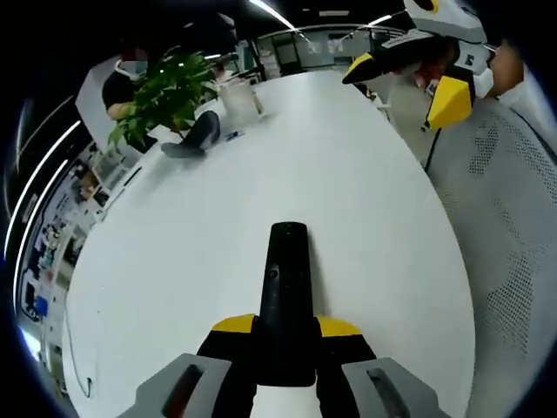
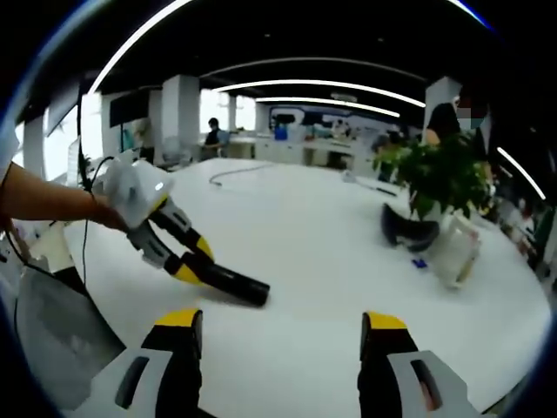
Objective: Press the specified remote control buttons in sequence, fully releasing each button before pressing the next.
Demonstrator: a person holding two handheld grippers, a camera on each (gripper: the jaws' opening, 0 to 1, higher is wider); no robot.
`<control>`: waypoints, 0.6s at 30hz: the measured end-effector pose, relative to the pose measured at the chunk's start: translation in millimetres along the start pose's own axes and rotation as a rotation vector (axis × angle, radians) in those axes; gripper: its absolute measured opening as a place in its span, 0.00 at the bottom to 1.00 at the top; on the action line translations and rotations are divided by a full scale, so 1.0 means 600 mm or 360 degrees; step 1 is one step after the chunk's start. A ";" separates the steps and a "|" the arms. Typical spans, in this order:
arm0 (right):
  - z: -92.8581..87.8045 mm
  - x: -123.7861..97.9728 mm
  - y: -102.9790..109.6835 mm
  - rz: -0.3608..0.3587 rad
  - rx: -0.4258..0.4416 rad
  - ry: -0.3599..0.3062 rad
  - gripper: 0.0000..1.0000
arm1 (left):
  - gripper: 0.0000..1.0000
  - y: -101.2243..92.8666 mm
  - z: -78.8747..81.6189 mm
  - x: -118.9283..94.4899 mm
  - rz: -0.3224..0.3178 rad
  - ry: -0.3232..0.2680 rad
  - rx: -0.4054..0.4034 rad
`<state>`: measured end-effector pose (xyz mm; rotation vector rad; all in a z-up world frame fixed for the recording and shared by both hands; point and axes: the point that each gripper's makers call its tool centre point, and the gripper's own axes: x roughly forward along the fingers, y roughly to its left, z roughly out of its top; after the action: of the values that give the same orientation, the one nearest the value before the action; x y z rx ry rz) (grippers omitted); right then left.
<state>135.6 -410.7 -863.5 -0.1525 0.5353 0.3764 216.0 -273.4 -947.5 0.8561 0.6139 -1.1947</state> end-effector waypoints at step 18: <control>-0.014 0.005 -0.009 -0.0029 0.0020 0.0069 0.69 | 0.23 0.108 -0.027 0.024 0.0072 0.0056 0.0045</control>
<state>136.1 -417.0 -872.1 -0.1533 0.5783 0.3526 282.5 -259.0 -952.4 0.9119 0.6044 -1.1515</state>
